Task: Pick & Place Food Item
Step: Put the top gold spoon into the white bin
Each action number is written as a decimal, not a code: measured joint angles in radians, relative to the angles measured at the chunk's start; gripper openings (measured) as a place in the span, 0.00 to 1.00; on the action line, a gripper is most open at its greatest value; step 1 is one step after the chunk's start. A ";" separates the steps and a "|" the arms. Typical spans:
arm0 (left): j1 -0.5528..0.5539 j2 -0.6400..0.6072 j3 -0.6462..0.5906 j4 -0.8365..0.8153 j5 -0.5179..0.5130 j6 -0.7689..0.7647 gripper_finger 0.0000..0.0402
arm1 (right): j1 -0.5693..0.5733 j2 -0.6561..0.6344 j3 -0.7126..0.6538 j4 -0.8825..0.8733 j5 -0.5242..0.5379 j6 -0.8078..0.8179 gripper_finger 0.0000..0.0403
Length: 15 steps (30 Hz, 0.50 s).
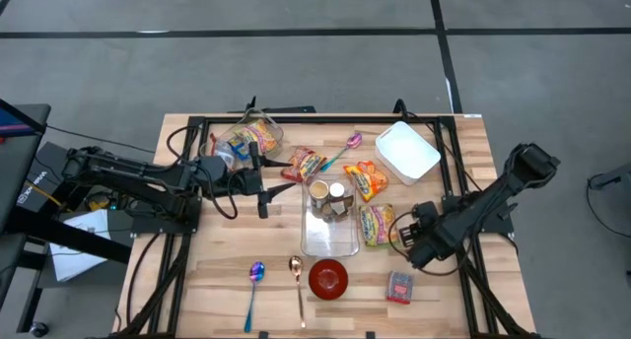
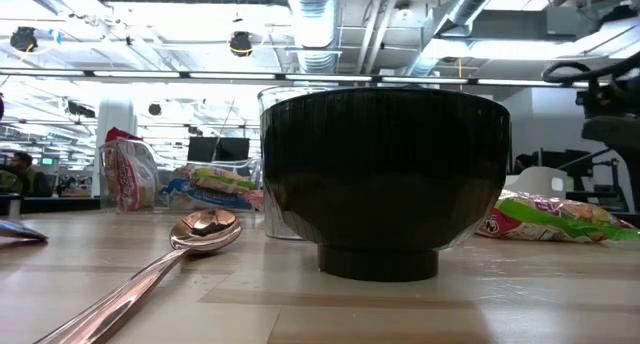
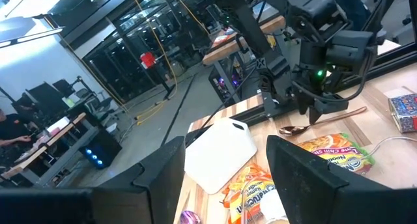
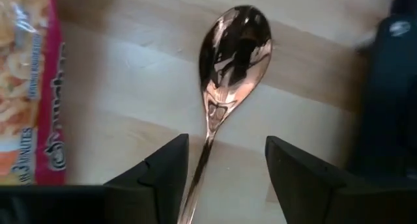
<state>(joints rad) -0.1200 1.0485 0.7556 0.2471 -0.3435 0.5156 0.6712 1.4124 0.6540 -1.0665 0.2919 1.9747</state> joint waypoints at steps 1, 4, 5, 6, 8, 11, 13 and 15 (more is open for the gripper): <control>0.000 0.000 0.000 0.000 0.000 0.000 0.52 | 0.000 -0.011 -0.020 0.020 0.003 0.000 0.48; 0.000 0.000 0.000 0.000 0.000 0.000 0.52 | 0.003 -0.037 -0.073 0.096 0.022 -0.001 0.45; 0.000 0.000 0.000 0.000 0.000 0.000 0.52 | 0.002 -0.043 -0.091 0.119 0.022 -0.001 0.44; 0.000 0.000 0.000 0.000 0.000 0.000 0.52 | 0.002 -0.048 -0.107 0.140 0.022 -0.001 0.44; 0.000 0.000 0.000 0.000 0.000 0.000 0.52 | 0.002 -0.048 -0.131 0.171 0.024 -0.002 0.42; 0.000 0.000 0.000 0.000 0.000 0.000 0.52 | 0.003 -0.051 -0.141 0.185 0.027 0.000 0.41; 0.000 0.000 0.000 0.000 0.000 0.000 0.52 | 0.003 -0.051 -0.143 0.186 0.023 0.000 0.40; 0.000 0.000 0.000 0.000 0.000 0.000 0.52 | 0.002 -0.054 -0.143 0.189 0.021 0.000 0.38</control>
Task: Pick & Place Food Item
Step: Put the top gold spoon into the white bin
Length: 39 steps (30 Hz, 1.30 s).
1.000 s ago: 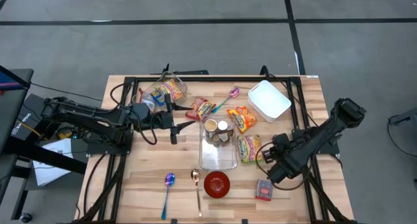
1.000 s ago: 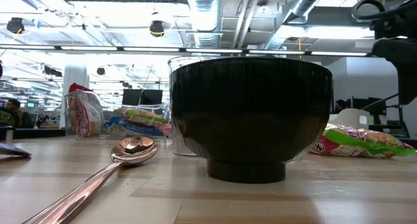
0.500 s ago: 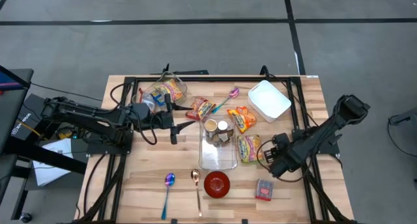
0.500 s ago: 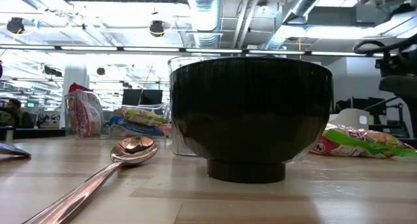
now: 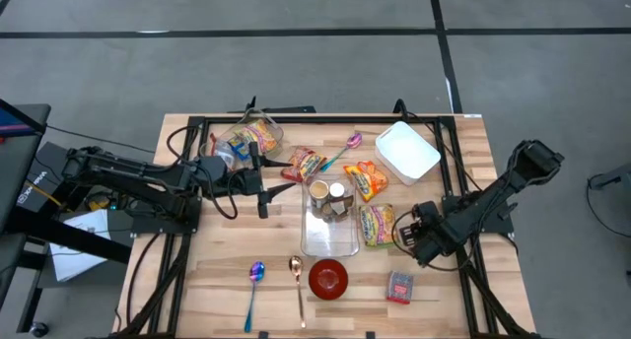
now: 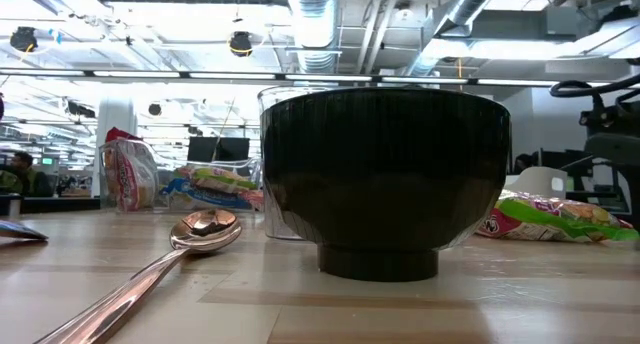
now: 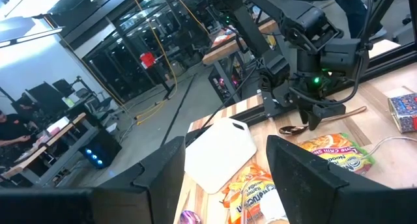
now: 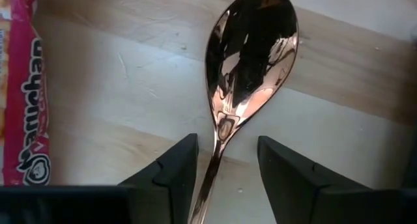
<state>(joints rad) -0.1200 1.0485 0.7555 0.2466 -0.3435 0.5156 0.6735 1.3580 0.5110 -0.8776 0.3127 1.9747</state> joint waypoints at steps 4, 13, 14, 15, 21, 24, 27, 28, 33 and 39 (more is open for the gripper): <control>0.000 0.000 0.000 0.000 0.000 0.000 0.52 | 0.000 0.000 -0.001 0.013 -0.005 -0.005 0.33; 0.000 0.000 0.000 -0.003 0.000 0.000 0.52 | 0.005 0.000 -0.002 0.040 -0.027 -0.022 0.11; 0.000 0.000 0.000 -0.003 0.000 0.000 0.52 | 0.006 0.000 -0.002 0.041 -0.028 -0.022 0.08; 0.000 0.000 0.000 -0.003 0.000 0.000 0.52 | 0.006 0.000 -0.002 0.042 -0.031 -0.029 0.06; 0.000 0.000 0.000 -0.003 0.000 0.000 0.52 | 0.006 0.000 -0.002 0.042 -0.035 -0.070 0.03; 0.000 0.000 0.000 -0.003 0.000 0.000 0.52 | 0.006 -0.010 -0.002 0.044 -0.031 -0.094 0.01; 0.000 0.000 0.000 -0.003 0.000 0.000 0.52 | 0.006 -0.029 0.005 0.036 -0.021 -0.118 0.01; 0.000 0.000 0.000 -0.003 0.000 0.000 0.52 | 0.006 -0.037 0.013 0.036 -0.029 -0.124 0.01; -0.001 0.000 0.000 -0.007 0.000 -0.005 0.52 | 0.006 -0.061 0.057 -0.014 0.046 -0.187 0.00; -0.004 0.000 0.000 -0.031 0.000 -0.045 0.52 | 0.006 -0.097 0.120 -0.058 0.181 -0.286 0.00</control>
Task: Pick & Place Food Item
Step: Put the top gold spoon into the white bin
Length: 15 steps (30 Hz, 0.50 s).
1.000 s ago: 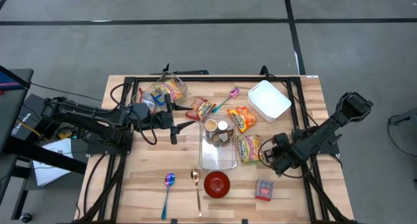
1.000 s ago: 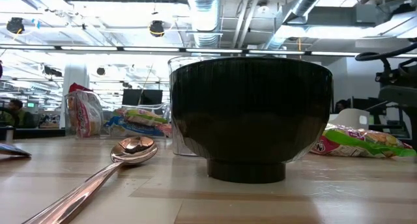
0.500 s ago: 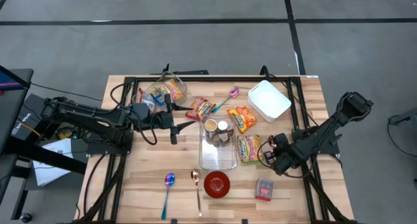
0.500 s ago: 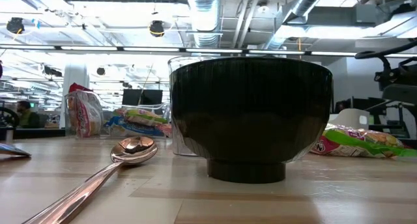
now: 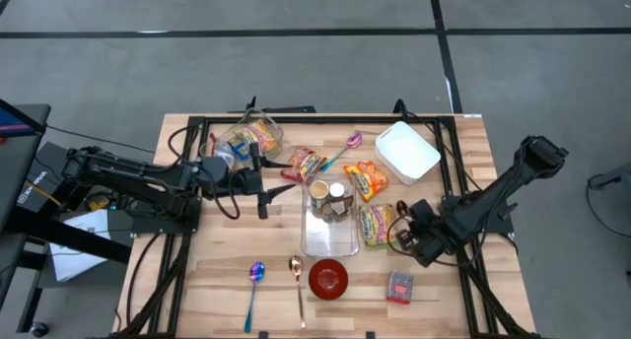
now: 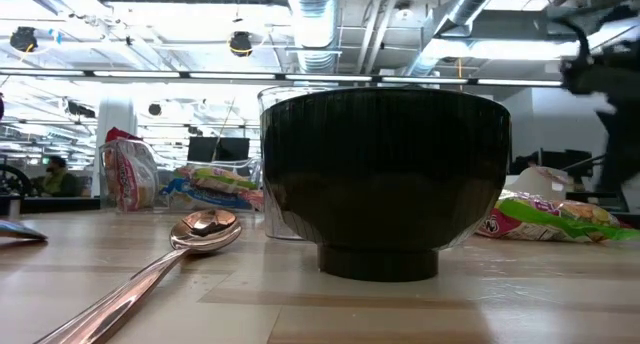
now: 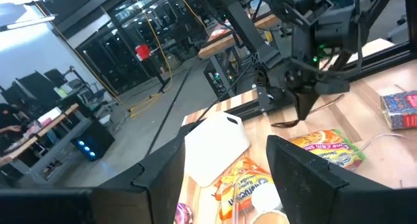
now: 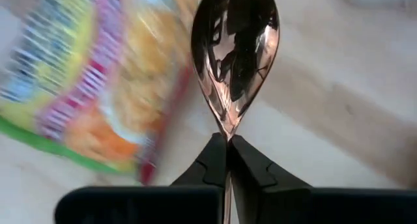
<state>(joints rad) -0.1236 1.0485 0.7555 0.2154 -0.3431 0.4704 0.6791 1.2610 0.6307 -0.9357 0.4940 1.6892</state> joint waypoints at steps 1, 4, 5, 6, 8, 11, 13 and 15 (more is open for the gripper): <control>-0.002 0.000 0.000 0.001 0.000 -0.005 0.52 | -0.001 -0.006 0.014 -0.004 0.026 -0.018 0.00; -0.005 0.000 0.000 -0.002 0.000 -0.018 0.52 | 0.000 -0.025 0.053 -0.029 0.087 -0.084 0.00; -0.008 0.000 0.000 -0.004 0.000 -0.031 0.52 | 0.000 -0.029 0.069 -0.028 0.109 -0.112 0.00; -0.010 0.000 0.000 -0.007 0.000 -0.040 0.52 | 0.000 -0.036 0.083 -0.026 0.133 -0.140 0.00; -0.010 0.000 0.000 -0.011 0.000 -0.057 0.52 | -0.001 -0.048 0.112 -0.027 0.179 -0.201 0.00; -0.010 0.000 0.000 -0.021 0.000 -0.089 0.52 | 0.001 -0.053 0.157 -0.021 0.239 -0.307 0.00; -0.010 0.000 0.000 -0.032 0.000 -0.113 0.52 | 0.006 -0.051 0.189 -0.018 0.279 -0.384 0.00; -0.010 0.000 0.000 -0.051 0.000 -0.134 0.52 | 0.013 -0.050 0.216 -0.015 0.325 -0.466 0.00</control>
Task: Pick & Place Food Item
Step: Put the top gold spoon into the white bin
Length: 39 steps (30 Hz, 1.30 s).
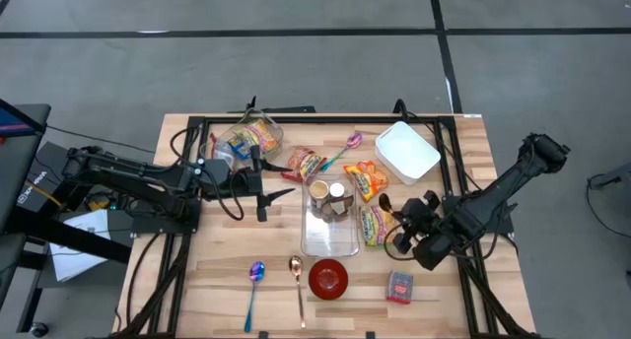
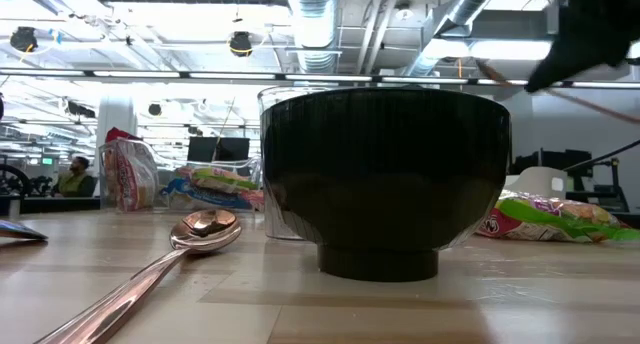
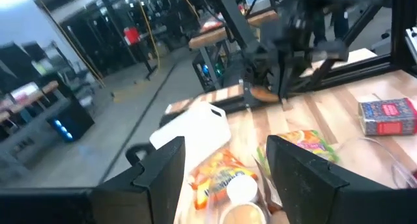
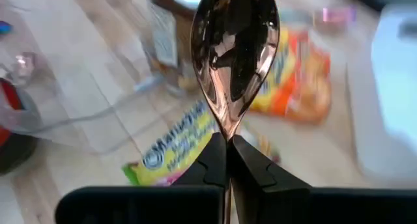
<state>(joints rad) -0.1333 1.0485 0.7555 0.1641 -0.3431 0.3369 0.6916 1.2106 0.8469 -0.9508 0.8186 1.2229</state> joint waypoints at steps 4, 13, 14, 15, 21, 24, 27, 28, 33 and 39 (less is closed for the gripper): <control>0.000 0.000 0.000 -0.035 0.000 -0.052 0.52 | 0.010 0.000 0.037 0.025 0.096 -0.159 0.00; -0.082 0.000 0.000 -0.046 0.000 -0.139 0.52 | 0.014 -0.002 0.090 0.028 0.285 -0.399 0.00; -0.097 0.000 0.000 -0.046 0.000 -0.140 0.52 | 0.014 -0.002 0.093 0.028 0.301 -0.429 0.00; -0.112 0.000 0.000 -0.046 0.000 -0.143 0.52 | 0.014 -0.002 0.095 0.029 0.312 -0.458 0.00; -0.182 0.000 0.000 -0.043 0.000 -0.162 0.52 | 0.013 -0.002 0.096 0.023 0.431 -0.599 0.00; -0.199 0.000 0.000 -0.028 0.000 -0.162 0.52 | 0.012 -0.002 0.096 0.018 0.485 -0.637 0.00; -0.204 0.000 0.000 -0.020 0.000 -0.169 0.52 | -0.001 -0.002 0.096 0.015 0.523 -0.648 0.00; -0.204 0.000 0.000 -0.020 0.000 -0.182 0.52 | -0.009 -0.002 0.096 0.011 0.528 -0.648 0.00; -0.204 0.000 0.000 -0.024 0.000 -0.242 0.52 | -0.064 -0.002 0.096 -0.020 0.543 -0.651 0.00; -0.204 0.002 0.000 -0.029 0.000 -0.275 0.52 | -0.129 -0.002 0.096 -0.044 0.543 -0.656 0.00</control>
<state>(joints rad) -0.3378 1.0509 0.7559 0.1351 -0.3435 0.0619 0.5629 1.2087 0.9428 -0.9949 1.3621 0.5666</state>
